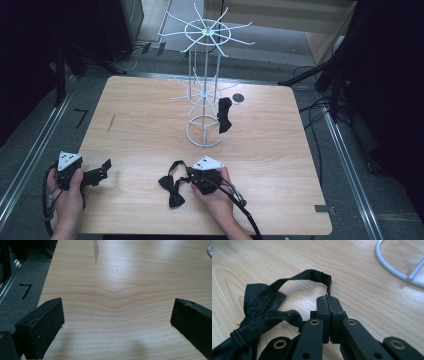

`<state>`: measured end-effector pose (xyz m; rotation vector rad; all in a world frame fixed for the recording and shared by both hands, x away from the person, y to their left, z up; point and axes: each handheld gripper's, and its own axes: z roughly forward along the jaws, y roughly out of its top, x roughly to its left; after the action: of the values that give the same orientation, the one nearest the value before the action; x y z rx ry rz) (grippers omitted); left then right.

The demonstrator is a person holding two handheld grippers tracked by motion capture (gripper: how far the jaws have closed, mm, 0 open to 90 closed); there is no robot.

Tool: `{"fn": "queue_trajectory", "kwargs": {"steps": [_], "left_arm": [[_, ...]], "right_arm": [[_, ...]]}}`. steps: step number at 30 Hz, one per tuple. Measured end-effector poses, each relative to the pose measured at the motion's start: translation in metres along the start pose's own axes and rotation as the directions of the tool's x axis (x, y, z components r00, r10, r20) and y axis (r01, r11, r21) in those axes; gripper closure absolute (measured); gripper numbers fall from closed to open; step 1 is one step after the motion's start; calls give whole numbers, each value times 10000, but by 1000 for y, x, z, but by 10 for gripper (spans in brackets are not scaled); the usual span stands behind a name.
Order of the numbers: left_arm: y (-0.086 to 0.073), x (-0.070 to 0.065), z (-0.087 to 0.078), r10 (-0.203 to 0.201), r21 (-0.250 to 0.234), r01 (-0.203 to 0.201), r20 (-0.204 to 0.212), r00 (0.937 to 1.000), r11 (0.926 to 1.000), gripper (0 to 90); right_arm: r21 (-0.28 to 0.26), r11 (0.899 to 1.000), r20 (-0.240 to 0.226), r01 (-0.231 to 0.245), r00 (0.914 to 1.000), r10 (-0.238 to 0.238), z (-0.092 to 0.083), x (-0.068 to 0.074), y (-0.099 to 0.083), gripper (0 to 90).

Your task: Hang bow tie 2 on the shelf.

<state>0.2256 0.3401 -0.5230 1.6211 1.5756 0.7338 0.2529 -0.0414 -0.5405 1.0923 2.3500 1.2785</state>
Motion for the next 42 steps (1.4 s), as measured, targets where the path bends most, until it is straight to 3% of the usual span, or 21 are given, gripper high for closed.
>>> {"fn": "queue_trajectory", "kwargs": {"steps": [7, 11, 23, 35, 42], "left_arm": [[0, -1, 0, 20, -39, -20, -64, 10000, 10000, 0], [0, -1, 0, 30, -44, -31, -82, 10000, 10000, 0], [0, -1, 0, 115, 19, -115, -8, 9999, 9999, 0], [0, -1, 0, 85, -9, -85, -15, 10000, 10000, 0], [0, -1, -1, 132, 58, -132, 18, 9999, 9999, 0]], "right_arm": [[-1015, 9948, 172, 116, 9998, -99, -17, 0, 8, 900], [-1333, 9909, 271, 157, 9996, -122, -26, -2, 12, 900], [-1988, 9795, 473, 312, 9986, -222, -47, -8, 25, 900], [-2602, 9655, 669, 136, 9978, 40, -70, -23, 34, 900], [-3061, 9520, 677, 62, 9976, 152, -88, -28, 42, 900]]}}
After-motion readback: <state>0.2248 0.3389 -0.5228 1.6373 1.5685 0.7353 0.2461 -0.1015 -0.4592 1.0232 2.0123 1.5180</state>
